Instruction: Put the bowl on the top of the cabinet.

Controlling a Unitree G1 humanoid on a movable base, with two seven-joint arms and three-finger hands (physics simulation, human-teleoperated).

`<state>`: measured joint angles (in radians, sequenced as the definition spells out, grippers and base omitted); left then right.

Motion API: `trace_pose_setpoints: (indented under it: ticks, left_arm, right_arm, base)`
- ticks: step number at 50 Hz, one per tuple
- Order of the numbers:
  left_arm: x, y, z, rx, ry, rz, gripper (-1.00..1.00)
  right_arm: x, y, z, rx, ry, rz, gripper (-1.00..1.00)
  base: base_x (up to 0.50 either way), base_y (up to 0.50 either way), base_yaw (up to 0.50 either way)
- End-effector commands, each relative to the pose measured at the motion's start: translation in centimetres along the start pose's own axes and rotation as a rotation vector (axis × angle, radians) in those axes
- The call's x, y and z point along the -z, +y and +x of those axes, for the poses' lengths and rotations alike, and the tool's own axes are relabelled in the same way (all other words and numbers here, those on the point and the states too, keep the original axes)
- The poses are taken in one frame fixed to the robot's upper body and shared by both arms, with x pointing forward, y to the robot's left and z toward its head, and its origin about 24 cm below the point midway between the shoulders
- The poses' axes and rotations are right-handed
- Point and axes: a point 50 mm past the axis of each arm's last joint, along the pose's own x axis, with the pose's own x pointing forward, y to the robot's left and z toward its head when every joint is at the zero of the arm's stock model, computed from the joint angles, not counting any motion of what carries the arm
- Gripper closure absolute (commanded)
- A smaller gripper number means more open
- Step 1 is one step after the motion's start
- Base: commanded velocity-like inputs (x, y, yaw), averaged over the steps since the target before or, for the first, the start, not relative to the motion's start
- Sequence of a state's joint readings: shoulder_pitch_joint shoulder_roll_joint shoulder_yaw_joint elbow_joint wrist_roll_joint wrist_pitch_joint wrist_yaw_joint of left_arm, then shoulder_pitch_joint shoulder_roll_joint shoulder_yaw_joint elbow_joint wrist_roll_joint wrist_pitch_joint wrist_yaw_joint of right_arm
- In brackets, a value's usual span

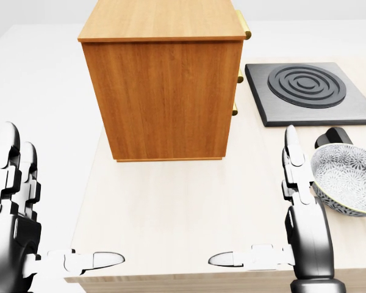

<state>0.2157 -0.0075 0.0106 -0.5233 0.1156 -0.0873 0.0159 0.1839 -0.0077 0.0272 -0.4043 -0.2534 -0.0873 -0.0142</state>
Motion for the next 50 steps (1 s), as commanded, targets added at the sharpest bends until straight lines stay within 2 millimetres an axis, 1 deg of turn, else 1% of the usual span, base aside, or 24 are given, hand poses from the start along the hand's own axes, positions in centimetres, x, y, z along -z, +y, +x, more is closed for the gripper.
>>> trace_pose_setpoints:
  ticks: [1, 5, 16, 50]
  left_arm:
    - [-0.02, 0.00, 0.01, 0.000, -0.001, 0.000, -1.00]
    - [0.02, -0.03, 0.03, 0.001, 0.000, 0.001, -1.00]
    - [0.00, -0.02, -0.02, 0.003, 0.001, 0.000, -1.00]
    - [0.07, -0.16, -0.14, 0.013, 0.006, 0.001, -1.00]
  right_arm:
    - [-0.01, -0.01, 0.04, -0.001, -0.001, 0.005, -1.00]
    - [0.08, 0.03, 0.09, -0.003, 0.002, 0.005, -1.00]
    - [0.12, 0.09, 0.02, -0.006, 0.004, 0.003, -1.00]
    - [0.26, 0.19, -0.05, -0.015, 0.011, 0.002, -1.00]
  base:
    - [0.00, 0.00, 0.00]
    - [0.00, 0.00, 0.00]
    - [0.20, 0.00, 0.00]
    - [0.23, 0.00, 0.00]
